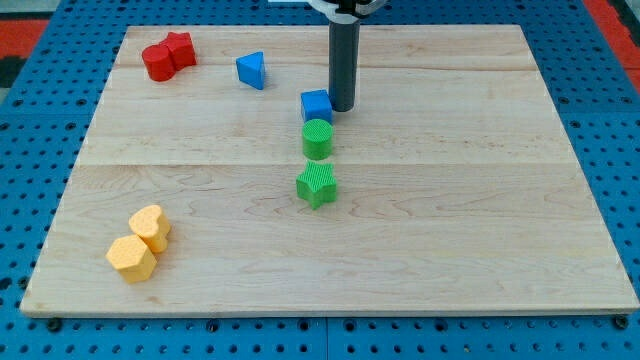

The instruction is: Slide the green circle to the left

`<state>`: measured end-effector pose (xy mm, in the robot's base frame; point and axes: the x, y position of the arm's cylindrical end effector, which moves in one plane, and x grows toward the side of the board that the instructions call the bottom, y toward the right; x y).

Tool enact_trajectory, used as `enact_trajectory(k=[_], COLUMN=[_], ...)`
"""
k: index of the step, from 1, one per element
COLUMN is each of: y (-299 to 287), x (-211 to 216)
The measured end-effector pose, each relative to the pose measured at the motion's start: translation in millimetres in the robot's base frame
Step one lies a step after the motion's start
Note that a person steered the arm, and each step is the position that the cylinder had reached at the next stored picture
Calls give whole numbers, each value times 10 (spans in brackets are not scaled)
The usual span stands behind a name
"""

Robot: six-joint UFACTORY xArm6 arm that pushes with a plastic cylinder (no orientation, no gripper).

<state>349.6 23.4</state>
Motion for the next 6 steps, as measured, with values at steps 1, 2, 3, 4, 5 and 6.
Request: enact_trajectory(k=[1, 2, 3, 4, 5, 6], y=[0, 3, 453, 511, -247, -304], x=[0, 4, 387, 542, 682, 682])
